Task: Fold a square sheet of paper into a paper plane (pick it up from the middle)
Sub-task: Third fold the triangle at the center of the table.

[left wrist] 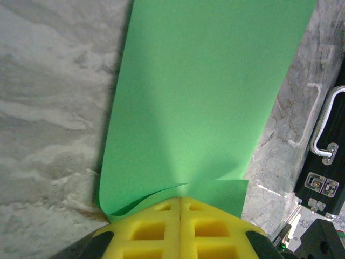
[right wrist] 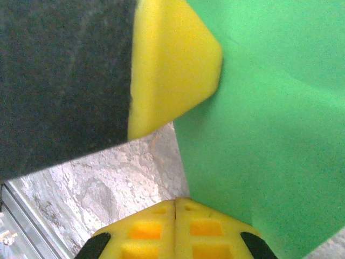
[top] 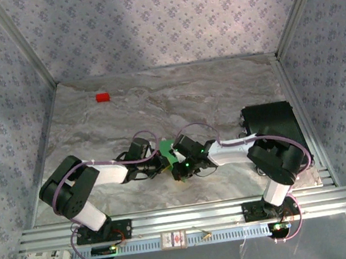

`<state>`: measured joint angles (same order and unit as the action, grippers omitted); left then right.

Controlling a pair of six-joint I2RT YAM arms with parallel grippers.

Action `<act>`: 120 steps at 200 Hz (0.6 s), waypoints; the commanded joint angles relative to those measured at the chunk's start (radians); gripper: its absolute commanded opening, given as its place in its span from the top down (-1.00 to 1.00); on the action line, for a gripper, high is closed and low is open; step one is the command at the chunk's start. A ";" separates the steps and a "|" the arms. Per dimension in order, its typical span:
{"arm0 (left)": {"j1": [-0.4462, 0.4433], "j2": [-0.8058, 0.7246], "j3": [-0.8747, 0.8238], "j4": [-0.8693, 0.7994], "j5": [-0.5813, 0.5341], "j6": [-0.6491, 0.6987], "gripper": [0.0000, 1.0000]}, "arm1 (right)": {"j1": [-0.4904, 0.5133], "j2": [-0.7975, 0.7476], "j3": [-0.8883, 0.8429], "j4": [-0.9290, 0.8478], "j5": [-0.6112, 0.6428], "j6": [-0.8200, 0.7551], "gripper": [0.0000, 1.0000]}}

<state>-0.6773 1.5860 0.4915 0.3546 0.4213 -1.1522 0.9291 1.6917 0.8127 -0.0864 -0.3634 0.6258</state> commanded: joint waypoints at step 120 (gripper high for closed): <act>-0.007 0.031 -0.030 -0.053 -0.052 -0.012 1.00 | -0.009 -0.124 -0.197 0.061 -0.048 0.106 0.88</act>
<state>-0.6773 1.5860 0.4892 0.3573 0.4183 -1.1534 0.9226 1.6009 0.6624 0.0307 -0.3981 0.6998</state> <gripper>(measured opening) 0.045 0.061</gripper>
